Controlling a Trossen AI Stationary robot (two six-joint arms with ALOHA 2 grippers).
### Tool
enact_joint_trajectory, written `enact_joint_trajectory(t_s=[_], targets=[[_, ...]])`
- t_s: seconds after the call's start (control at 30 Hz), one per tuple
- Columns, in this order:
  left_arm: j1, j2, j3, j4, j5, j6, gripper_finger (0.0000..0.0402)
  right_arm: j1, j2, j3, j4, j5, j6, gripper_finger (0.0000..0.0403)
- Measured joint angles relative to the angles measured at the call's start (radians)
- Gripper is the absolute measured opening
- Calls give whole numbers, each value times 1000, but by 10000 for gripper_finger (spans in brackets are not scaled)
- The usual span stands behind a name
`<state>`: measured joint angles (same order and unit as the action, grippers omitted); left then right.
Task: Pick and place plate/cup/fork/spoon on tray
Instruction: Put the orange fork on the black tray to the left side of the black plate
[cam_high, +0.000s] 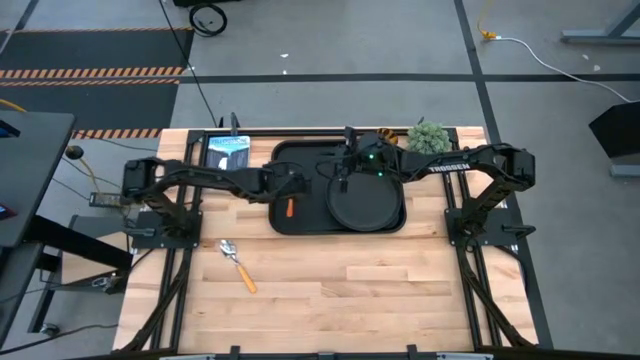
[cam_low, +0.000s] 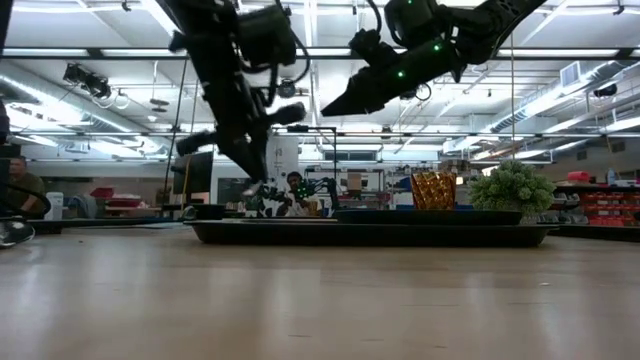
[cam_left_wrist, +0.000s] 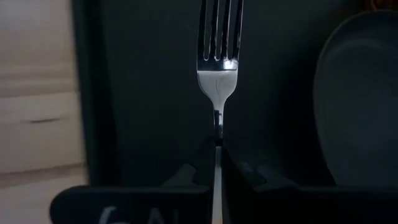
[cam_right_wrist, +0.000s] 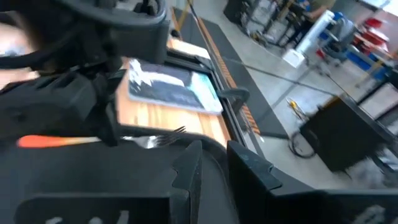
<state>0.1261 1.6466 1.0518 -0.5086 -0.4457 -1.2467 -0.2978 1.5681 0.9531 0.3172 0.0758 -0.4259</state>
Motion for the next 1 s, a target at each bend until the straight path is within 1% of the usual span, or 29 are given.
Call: enact_joint_trajectory(t_s=[0.1,0.2,0.37,0.47,0.53,0.63,0.8,1.0], targets=[[17,51,1,91,38,23,20,-11,-8,0,-42,41,-14,82],[28,107,35,116,66,44,20,-26,-31,-7,-63,72,-15,82],[41,212,158,112,96,125,20,-57,-103,-72,-8,88,-15,78],[42,270,230,77,103,160,20,-77,-159,-133,53,88,-13,76],[45,296,263,23,103,161,20,-87,-196,-178,92,88,-13,75],[46,317,280,-18,103,159,20,-95,-246,-237,156,88,-17,74],[51,319,280,-6,110,133,20,-103,-301,-299,219,88,-19,74],[52,319,275,-2,110,75,20,-102,-312,-308,227,81,-20,74]])
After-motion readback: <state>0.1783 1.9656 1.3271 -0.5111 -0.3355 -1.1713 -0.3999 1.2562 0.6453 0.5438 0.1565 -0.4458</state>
